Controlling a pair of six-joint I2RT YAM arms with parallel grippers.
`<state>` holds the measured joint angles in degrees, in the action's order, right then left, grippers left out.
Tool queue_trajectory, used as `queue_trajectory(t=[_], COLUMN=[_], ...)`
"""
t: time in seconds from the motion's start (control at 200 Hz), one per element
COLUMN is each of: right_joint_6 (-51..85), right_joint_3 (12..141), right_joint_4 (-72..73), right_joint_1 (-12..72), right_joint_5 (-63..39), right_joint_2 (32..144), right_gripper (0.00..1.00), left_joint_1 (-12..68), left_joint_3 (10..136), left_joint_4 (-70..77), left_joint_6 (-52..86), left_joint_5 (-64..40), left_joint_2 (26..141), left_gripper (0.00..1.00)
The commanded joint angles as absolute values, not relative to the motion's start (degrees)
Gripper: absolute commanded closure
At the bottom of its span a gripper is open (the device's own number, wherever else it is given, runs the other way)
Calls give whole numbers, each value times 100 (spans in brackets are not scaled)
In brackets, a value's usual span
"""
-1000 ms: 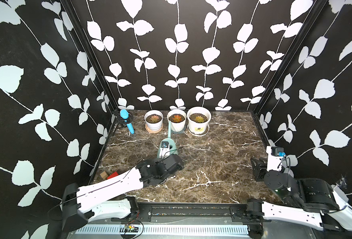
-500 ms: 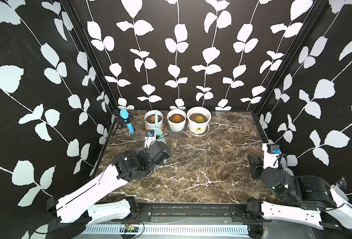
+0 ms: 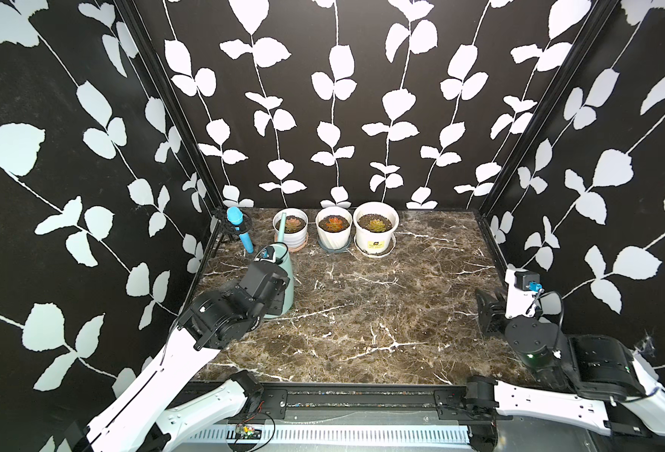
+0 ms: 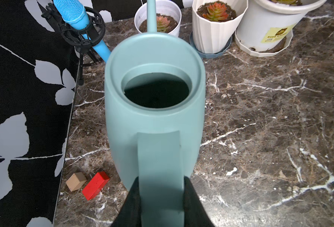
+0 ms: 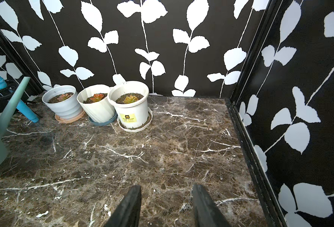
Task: Water the succulent around the soil edge
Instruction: Water the soil of the potted plant with water.
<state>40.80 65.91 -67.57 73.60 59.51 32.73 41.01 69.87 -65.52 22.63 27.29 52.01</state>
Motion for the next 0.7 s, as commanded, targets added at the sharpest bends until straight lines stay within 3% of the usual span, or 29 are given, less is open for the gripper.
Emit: queue_trajectory(t=[0.0, 0.205, 0.24, 0.33, 0.415, 0.53, 0.695], right_joint_6=[3493, 2344, 2070, 1381, 785, 266, 541], right_joint_3=[6650, 6886, 6745, 6176, 5525, 4776, 4483], right_joint_4=[-6449, -6039, -5775, -4833, -3730, -2583, -2550], right_joint_1=[7296, 6902, 6837, 6768, 6735, 6618, 6451], right_joint_5=[6131, 5560, 5377, 5274, 5532, 5653, 5492], right_joint_2=[3471, 4163, 4238, 4309, 4184, 3897, 3796], right_gripper=[54, 49, 44, 16, 5, 0, 0], left_joint_1=[3796, 3097, 2970, 2672, 2439, 2373, 2356], left_joint_3=[7004, 7072, 7084, 7079, 7020, 7003, 7251], left_joint_4=[-6371, -6449, -6443, -6360, -6165, -5814, -5737], left_joint_6=[1885, 1879, 1876, 1911, 1989, 2050, 1988], left_joint_5=[2391, 1964, 1899, 1854, 1847, 1920, 1798], left_joint_2=[5367, 5647, 5691, 5795, 5775, 5710, 5915], left_gripper=[100, 100, 100, 100, 100, 100, 100])
